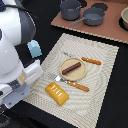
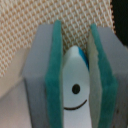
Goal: Interact with the objects in diverse but meaningful ways.
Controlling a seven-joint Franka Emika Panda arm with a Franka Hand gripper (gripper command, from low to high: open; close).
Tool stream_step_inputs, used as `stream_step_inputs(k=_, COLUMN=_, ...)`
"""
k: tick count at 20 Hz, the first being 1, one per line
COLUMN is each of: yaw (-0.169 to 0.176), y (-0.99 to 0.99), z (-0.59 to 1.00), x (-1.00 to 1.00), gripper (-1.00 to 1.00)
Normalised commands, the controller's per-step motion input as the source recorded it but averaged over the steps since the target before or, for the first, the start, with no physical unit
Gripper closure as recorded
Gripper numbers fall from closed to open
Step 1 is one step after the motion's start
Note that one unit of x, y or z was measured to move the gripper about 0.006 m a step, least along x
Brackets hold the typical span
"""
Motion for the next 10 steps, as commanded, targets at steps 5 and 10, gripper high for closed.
stream_step_inputs(k=5, yaw=0.013, y=0.05, z=-0.11, x=-0.07, gripper=1.0)
stream_step_inputs(k=10, yaw=0.006, y=0.2, z=0.71, x=-0.29, gripper=1.0)
